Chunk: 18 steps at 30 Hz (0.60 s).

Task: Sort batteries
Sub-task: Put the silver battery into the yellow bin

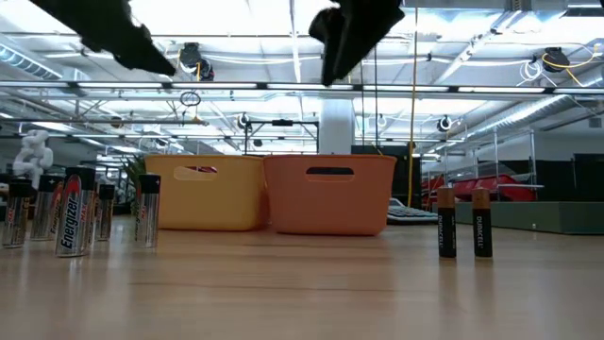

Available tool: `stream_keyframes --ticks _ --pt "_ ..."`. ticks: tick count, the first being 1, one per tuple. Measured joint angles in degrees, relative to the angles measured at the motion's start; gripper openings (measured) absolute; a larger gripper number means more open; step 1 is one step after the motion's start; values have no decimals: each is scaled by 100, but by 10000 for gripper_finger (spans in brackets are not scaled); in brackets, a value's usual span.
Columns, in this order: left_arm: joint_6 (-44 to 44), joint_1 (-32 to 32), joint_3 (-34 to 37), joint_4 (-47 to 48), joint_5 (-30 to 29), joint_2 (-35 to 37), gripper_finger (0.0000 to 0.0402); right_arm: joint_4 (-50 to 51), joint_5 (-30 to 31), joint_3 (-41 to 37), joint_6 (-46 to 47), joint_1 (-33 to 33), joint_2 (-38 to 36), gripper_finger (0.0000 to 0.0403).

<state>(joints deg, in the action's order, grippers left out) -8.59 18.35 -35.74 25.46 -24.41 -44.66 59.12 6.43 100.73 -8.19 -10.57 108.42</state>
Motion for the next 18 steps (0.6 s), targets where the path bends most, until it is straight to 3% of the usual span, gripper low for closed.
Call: stream_keyframes --ticks 10,13,18 --pt "-1952 1457 -549 1187 58 -745 161 -900 265 -972 -320 61 -863 132" --pt "-2584 1867 -631 1407 -5 -1202 161 -1878 296 -1803 -391 142 -1480 130" --pt "-3560 2223 -986 1980 -76 -1936 161 -3771 952 -3420 -510 151 -2392 130"
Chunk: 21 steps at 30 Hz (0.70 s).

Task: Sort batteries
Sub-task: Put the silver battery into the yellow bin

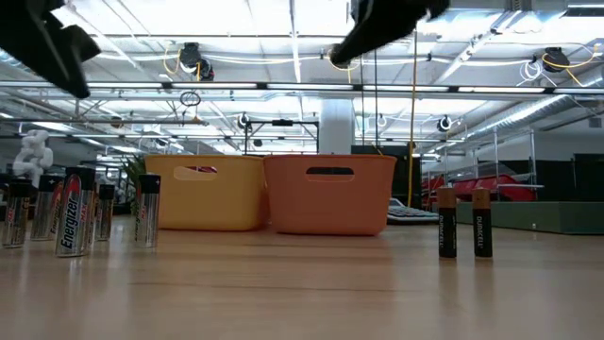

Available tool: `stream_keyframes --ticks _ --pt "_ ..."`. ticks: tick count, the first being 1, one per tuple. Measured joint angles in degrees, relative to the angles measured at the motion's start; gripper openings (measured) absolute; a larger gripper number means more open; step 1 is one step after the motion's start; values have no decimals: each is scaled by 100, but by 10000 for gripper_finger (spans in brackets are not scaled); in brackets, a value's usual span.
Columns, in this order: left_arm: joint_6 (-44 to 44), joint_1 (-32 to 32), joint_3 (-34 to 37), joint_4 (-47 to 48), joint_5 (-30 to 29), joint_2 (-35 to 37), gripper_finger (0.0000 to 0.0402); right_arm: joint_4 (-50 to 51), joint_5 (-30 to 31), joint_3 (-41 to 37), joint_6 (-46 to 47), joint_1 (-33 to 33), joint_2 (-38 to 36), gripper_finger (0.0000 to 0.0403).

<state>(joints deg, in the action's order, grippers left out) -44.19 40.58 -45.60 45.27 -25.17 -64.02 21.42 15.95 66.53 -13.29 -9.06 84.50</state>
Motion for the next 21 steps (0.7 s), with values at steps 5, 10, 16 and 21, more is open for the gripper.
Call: stream_keyframes --ticks 5,10,16,21 --pt "-672 46 -457 368 552 -569 161 -1219 203 -1028 -43 -7 -390 130" --pt "-660 -60 -1030 1054 1014 -1037 161 -1667 473 -1275 -520 -42 -541 130" --pt "-959 -330 -1116 825 1181 -1465 161 -1970 479 -1271 -1048 -39 -907 130" --pt "-885 -515 -1114 575 1441 -1969 161 -1954 492 -1271 -1073 -41 -1198 130"
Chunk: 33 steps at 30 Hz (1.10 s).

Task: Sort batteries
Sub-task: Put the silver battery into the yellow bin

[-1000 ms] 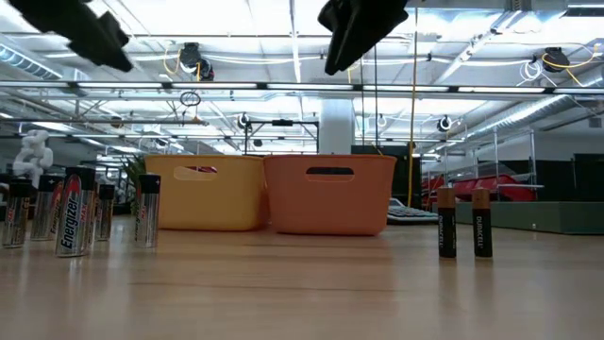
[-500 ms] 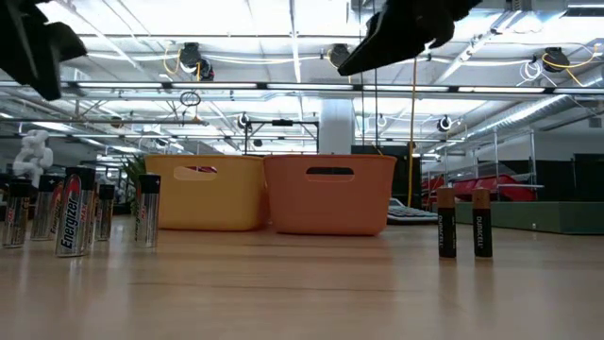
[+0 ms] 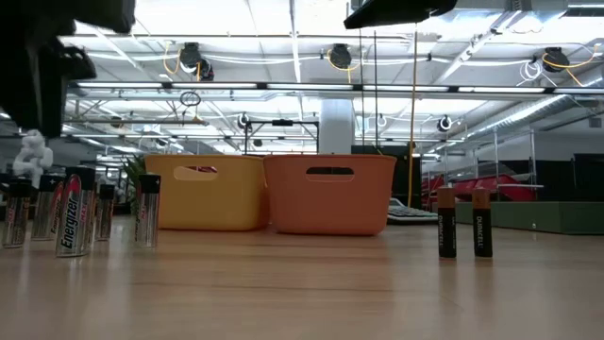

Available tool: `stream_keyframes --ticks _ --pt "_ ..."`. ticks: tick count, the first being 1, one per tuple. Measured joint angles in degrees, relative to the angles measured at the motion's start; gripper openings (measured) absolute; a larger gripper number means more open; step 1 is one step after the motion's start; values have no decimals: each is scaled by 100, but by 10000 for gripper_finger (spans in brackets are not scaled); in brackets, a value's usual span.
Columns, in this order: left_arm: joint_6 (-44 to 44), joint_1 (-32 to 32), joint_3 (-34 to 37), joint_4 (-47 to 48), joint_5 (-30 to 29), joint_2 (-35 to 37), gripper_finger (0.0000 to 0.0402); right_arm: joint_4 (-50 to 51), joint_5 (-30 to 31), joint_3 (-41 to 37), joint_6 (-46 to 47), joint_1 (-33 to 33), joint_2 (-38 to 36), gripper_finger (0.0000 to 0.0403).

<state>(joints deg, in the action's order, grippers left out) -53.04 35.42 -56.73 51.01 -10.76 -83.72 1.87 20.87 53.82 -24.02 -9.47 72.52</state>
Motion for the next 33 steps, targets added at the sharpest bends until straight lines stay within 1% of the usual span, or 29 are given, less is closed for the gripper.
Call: stream_keyframes --ticks 9,15,22,26,33 --pt "414 -123 0 -134 11 -366 161 91 -10 0 191 -1 51 130" --pt "744 -147 0 -186 -125 -507 161 208 -16 0 382 -1 49 130" --pt "902 -239 16 -290 -76 -516 161 317 -15 0 533 -1 66 130" --pt "901 -245 167 -445 31 -516 161 317 -16 0 534 -1 66 130" --pt "991 -243 285 -562 10 -516 161 310 -16 0 534 -1 66 130"
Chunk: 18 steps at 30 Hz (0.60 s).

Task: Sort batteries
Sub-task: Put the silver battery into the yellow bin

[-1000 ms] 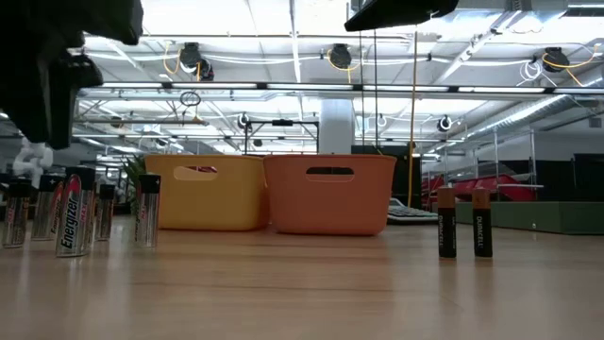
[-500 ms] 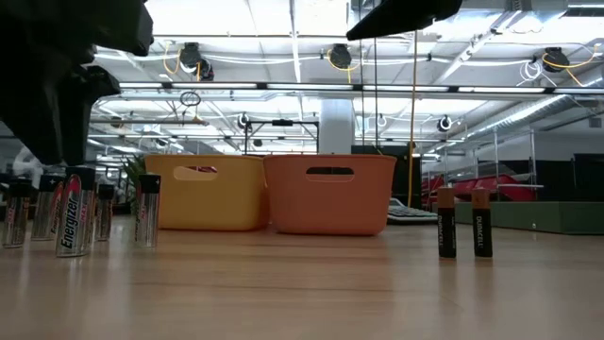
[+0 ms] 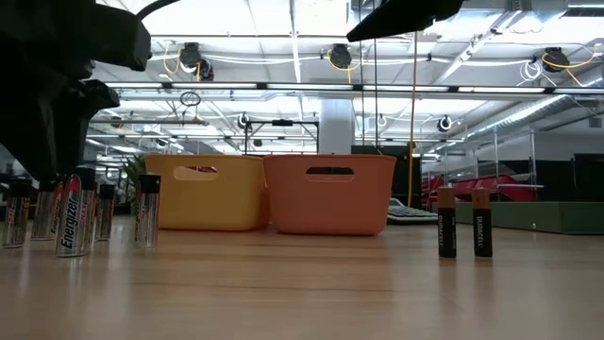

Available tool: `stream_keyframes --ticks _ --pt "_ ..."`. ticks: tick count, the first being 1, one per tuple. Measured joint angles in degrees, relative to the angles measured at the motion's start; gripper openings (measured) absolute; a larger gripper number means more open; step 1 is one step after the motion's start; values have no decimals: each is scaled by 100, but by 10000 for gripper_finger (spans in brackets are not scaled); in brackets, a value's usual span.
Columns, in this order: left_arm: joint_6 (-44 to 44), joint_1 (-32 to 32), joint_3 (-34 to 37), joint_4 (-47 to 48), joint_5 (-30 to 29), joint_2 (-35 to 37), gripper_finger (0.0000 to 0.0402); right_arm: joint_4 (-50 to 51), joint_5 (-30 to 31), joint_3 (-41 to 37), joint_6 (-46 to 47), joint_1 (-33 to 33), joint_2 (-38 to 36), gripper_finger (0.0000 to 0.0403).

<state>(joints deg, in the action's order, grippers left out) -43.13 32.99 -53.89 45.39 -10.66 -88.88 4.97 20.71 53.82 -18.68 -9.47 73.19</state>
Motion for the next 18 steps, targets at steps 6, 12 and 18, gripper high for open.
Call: stream_keyframes --ticks 6,12,18 --pt "3 0 0 -1 -143 0 161 0 0 0 0 0 0 130" --pt "4 0 0 -55 -179 0 161 2 0 0 0 0 0 130" --pt "6 0 115 -291 -219 0 161 2 -1 0 0 0 0 130"
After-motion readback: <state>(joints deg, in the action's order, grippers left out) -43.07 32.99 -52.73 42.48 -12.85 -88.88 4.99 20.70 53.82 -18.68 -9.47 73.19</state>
